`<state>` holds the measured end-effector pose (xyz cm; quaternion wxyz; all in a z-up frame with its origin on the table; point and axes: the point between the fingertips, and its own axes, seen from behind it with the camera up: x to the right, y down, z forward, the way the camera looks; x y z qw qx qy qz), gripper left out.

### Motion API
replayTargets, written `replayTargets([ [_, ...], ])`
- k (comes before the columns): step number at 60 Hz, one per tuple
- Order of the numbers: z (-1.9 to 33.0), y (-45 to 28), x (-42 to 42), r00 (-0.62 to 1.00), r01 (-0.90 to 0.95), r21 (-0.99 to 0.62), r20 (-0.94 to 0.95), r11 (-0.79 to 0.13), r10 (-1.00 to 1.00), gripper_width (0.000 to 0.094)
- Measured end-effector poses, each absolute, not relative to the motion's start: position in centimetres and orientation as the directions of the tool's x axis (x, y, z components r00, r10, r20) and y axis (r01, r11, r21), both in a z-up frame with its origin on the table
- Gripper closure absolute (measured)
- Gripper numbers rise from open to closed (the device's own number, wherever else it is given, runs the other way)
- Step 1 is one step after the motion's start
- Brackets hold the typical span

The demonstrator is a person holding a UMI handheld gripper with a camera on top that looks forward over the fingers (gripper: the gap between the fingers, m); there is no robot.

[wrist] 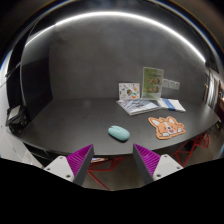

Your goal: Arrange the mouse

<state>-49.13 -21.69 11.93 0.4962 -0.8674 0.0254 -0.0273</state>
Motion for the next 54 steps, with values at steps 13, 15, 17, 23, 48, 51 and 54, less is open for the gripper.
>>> replayTargets([
  [13, 10.6, -20.9, -46.1, 0.999, -0.018, -0.867, 0.007, -0.499, -0.048, 0.0095],
  [15, 10.2, -20.3, -45.5, 0.999, -0.013, -0.869, 0.007, -0.494, -0.038, 0.0096],
  [17, 9.8, -19.5, -45.0, 1.0, -0.008, -0.873, 0.007, -0.488, -0.029, 0.0094],
  [23, 6.8, -16.7, -43.2, 1.0, 0.029, -0.873, 0.019, -0.487, 0.024, 0.0098],
  [48, -1.0, -5.8, -42.0, 0.972, 0.106, -0.853, -0.02, -0.511, 0.234, 0.011],
  [51, -0.9, -4.7, -42.3, 0.97, 0.113, -0.856, -0.016, -0.505, 0.244, 0.0112],
  [54, -1.0, -3.6, -42.7, 0.968, 0.116, -0.856, -0.017, -0.504, 0.252, 0.0118],
])
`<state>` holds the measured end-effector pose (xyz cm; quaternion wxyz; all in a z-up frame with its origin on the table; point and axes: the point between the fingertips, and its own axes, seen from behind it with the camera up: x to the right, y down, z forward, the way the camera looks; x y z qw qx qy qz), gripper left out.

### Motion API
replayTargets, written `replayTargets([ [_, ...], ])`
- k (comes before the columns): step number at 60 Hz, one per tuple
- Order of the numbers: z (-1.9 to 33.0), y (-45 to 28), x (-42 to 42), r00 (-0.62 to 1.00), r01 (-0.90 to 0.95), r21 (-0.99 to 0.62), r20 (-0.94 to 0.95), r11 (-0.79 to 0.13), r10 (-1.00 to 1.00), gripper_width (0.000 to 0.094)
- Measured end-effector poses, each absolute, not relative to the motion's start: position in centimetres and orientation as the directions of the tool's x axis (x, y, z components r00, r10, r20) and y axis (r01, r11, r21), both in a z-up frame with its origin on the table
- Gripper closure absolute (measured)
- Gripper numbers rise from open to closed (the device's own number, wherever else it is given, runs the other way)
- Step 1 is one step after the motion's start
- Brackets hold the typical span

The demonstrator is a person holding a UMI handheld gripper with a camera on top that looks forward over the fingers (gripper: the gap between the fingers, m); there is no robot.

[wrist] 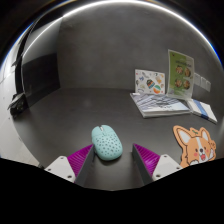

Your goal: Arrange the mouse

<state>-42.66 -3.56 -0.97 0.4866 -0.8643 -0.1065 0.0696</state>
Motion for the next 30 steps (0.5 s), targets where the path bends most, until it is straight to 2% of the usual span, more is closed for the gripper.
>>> replayTargets([
  [9, -1.0, -1.1, -43.1, 0.968, 0.12, -0.841, -0.019, -0.528, 0.251, 0.0202],
  [10, -1.0, -1.1, -43.4, 0.967, 0.123, -0.839, -0.018, -0.531, 0.254, 0.0176],
  [15, -1.1, -0.8, -44.0, 0.964, 0.134, -0.83, -0.017, -0.541, 0.266, 0.0306],
  [16, -1.1, -0.8, -44.1, 0.964, 0.131, -0.831, -0.02, -0.541, 0.264, 0.0394],
  [27, -1.1, -0.7, -44.0, 0.982, 0.094, -0.842, -0.01, -0.531, 0.188, 0.0514],
  [28, -1.0, -0.7, -44.1, 0.983, 0.089, -0.841, -0.012, -0.533, 0.183, 0.0481],
  [29, -1.0, -0.8, -44.2, 0.984, 0.085, -0.839, -0.015, -0.538, 0.179, 0.0534],
  [30, -1.0, -0.9, -44.3, 0.984, 0.079, -0.836, -0.02, -0.543, 0.174, 0.0545],
])
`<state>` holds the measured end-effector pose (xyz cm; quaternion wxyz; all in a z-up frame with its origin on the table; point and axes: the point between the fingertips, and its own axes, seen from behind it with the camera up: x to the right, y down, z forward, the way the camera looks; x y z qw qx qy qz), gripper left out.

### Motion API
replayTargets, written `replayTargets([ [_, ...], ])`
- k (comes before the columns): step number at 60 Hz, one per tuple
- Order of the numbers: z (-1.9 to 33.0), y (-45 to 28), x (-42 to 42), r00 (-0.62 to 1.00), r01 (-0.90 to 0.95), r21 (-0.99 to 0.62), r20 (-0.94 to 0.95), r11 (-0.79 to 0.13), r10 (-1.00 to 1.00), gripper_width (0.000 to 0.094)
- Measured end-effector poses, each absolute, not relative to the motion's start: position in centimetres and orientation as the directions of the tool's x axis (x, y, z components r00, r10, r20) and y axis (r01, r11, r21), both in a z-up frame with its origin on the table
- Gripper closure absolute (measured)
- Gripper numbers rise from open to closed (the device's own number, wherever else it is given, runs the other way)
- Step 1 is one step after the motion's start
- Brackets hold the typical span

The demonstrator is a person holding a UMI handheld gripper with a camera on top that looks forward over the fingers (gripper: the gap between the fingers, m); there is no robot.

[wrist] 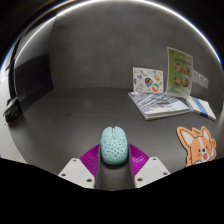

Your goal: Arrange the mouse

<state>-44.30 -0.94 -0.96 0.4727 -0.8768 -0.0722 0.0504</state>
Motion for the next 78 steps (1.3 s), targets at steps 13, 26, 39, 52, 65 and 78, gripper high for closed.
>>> replayTargets([
  [13, 8.5, -2.3, -44.8, 0.989, 0.03, -0.908, -0.033, -0.418, 0.144, 0.0545],
  [26, 18.1, -4.0, -31.1, 0.994, 0.089, -0.962, 0.101, -0.26, -0.034, 0.0549],
  [39, 10.6, -5.5, -17.5, 0.99, 0.048, -0.937, 0.09, -0.345, -0.107, 0.0551],
  [52, 0.7, -4.1, -12.3, 0.998, -0.023, -0.885, 0.004, -0.464, -0.056, 0.0548],
  [65, -0.5, -4.6, -12.1, 1.0, -0.013, -0.863, -0.014, -0.505, -0.002, 0.0404],
  [78, 1.5, -8.6, -12.6, 0.992, -0.093, -0.851, -0.121, -0.517, 0.021, 0.0087],
])
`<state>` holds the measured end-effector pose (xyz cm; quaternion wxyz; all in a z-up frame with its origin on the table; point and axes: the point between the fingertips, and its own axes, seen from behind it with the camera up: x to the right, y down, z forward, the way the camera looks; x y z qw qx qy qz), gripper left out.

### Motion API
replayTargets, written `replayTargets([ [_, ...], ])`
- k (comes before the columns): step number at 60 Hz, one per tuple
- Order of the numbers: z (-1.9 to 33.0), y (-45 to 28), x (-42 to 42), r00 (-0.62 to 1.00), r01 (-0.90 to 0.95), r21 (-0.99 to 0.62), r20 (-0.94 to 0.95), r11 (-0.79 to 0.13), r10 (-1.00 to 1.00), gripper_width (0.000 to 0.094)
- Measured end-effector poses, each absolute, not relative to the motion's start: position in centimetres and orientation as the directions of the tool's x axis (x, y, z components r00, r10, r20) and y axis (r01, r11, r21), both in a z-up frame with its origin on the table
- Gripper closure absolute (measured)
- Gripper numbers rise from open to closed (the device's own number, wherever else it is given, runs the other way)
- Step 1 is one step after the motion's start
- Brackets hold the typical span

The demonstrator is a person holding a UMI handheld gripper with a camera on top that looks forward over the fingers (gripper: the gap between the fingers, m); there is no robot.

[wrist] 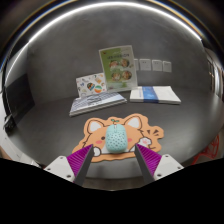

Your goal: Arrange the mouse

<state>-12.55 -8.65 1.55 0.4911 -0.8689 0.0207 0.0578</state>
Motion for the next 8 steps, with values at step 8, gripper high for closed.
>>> replayTargets([
  [8, 3.4, -13.4, -9.6, 0.99, -0.14, -0.858, -0.129, -0.494, -0.056, 0.0086],
])
